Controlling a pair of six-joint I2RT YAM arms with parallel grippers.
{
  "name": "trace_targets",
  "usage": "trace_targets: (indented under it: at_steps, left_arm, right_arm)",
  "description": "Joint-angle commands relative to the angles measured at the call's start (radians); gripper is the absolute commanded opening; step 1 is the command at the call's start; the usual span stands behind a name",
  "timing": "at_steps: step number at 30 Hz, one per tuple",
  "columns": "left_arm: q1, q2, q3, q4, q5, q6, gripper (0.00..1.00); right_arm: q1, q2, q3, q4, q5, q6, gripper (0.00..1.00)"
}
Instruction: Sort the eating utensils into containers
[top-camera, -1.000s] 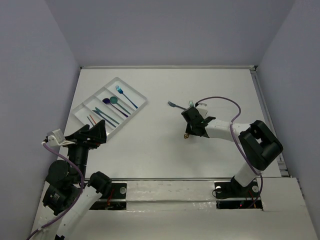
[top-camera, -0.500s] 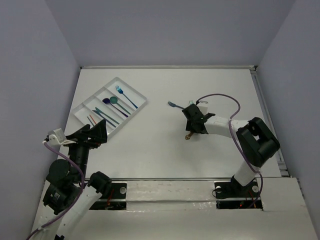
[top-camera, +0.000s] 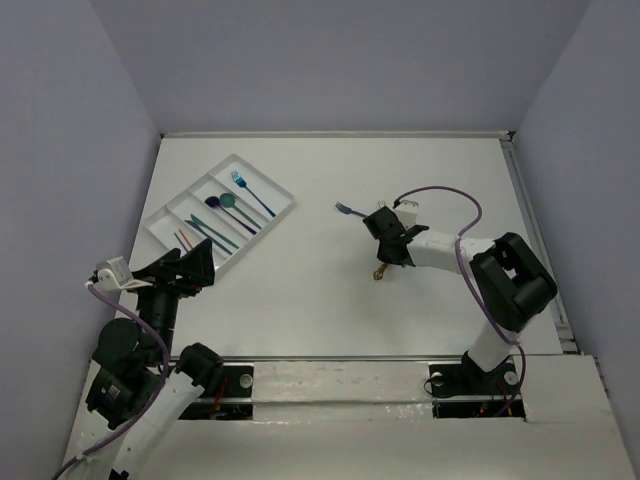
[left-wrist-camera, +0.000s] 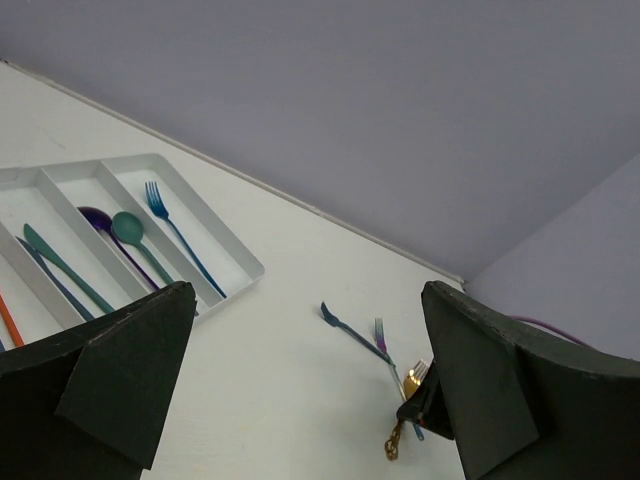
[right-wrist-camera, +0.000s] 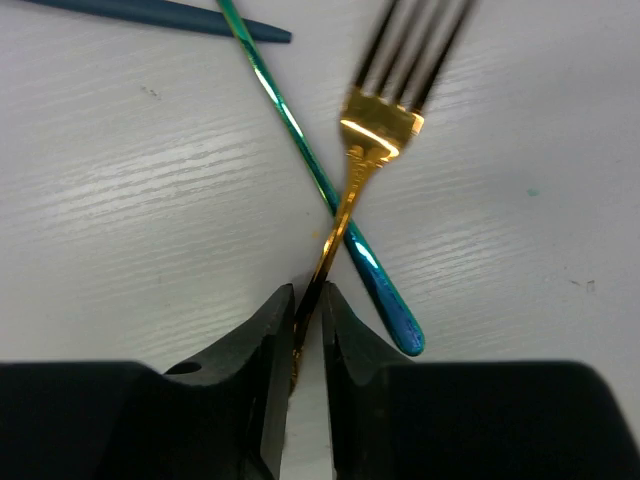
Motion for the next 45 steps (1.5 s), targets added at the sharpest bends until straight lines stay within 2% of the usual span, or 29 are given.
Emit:
trace_targets:
  at_steps: [1,7,15,19,23,29,35,36,39,40,45]
  left_arm:
    - [-0.007,0.013,-0.009,0.044,0.01,0.008,0.99]
    - [-0.007,0.015,-0.009,0.044,0.01,0.008,0.99]
    - [-0.007,0.019,-0.009,0.044,0.01,0.01,0.99]
    - [-0.007,0.018,-0.009,0.044,0.01,0.008,0.99]
    - [-0.007,0.019,-0.009,0.043,0.008,0.01,0.99]
    - [-0.007,0.024,-0.009,0.041,0.007,0.01,0.99]
    - [-0.007,0.033,-0.008,0.044,0.007,0.013,0.99]
    - [-0.007,0.035,-0.008,0.044,0.007,0.013,0.99]
    - [0.003,0.041,-0.008,0.044,0.005,0.014,0.99]
    - [0.003,0.041,-0.008,0.044,0.003,0.014,0.99]
    - [0.012,0.042,-0.008,0.043,0.002,0.016,0.99]
  right_arm:
    - [-0.003,0.013,0.033,-0.044,0.084,0.034,0.17]
    - [-0.003,0.03,0.064,-0.062,0.122,0.044,0.0]
    - [-0.003,-0.068,0.044,-0.018,0.173,0.027,0.0]
    - [0.008,-0.136,0.027,0.046,0.193,-0.038,0.0]
    - [0.031,-0.185,0.042,0.124,0.17,-0.172,0.0]
    - [0.041,-0.129,0.119,0.308,-0.092,-0.353,0.0]
    - [0.064,0.011,0.255,0.514,-0.359,-0.459,0.0]
    - [0.078,0.037,0.318,0.528,-0.434,-0.476,0.0]
    - [0.078,0.155,0.427,0.548,-0.52,-0.527,0.0]
    - [0.087,0.186,0.508,0.545,-0.568,-0.532,0.0]
    - [0.087,0.383,0.722,0.542,-0.68,-0.509,0.0]
